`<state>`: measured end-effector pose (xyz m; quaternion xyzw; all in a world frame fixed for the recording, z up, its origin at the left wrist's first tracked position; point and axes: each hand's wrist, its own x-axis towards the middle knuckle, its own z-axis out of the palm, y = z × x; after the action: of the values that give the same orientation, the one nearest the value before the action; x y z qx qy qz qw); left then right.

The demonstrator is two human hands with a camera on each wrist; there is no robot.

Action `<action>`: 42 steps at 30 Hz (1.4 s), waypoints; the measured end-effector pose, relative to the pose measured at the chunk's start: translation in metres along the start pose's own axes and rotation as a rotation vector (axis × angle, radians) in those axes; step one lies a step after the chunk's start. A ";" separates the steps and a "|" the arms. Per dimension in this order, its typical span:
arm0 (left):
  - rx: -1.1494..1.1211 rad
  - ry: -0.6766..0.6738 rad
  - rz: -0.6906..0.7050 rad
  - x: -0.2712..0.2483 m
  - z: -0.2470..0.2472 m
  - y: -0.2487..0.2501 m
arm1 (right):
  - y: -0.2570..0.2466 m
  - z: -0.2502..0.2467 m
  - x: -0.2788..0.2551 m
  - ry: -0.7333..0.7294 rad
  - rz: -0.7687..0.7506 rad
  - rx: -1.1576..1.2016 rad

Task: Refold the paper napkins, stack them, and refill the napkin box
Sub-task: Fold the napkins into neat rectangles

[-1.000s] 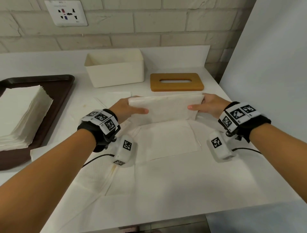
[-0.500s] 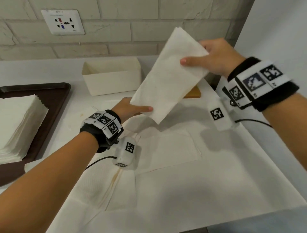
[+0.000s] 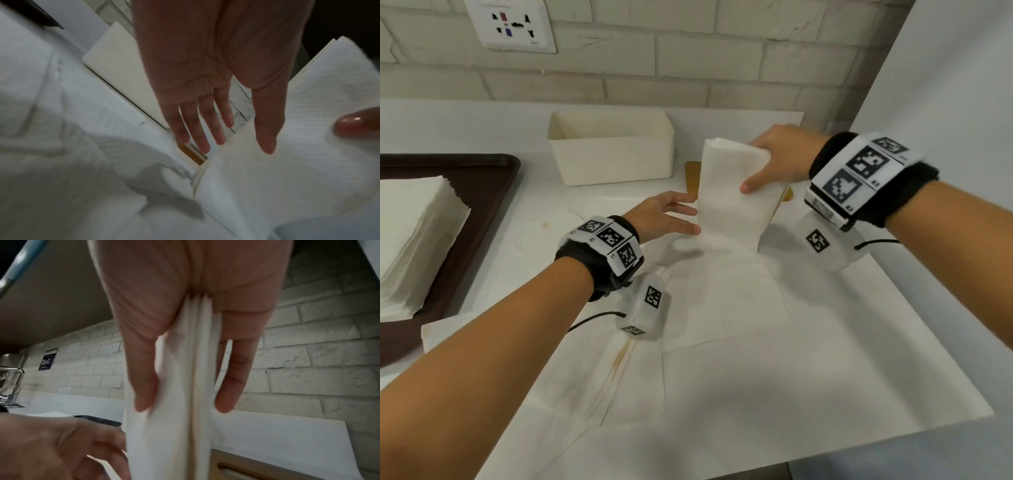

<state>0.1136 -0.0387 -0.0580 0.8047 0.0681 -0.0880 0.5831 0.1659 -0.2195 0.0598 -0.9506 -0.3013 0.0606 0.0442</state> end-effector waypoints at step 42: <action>-0.052 -0.076 -0.082 0.018 0.034 0.000 | 0.127 0.110 -0.022 -0.082 0.421 1.081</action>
<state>0.1293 -0.0707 -0.0722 0.7819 0.0811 -0.1407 0.6019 0.2045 -0.3309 -0.0619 -0.8293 -0.0336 0.2502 0.4986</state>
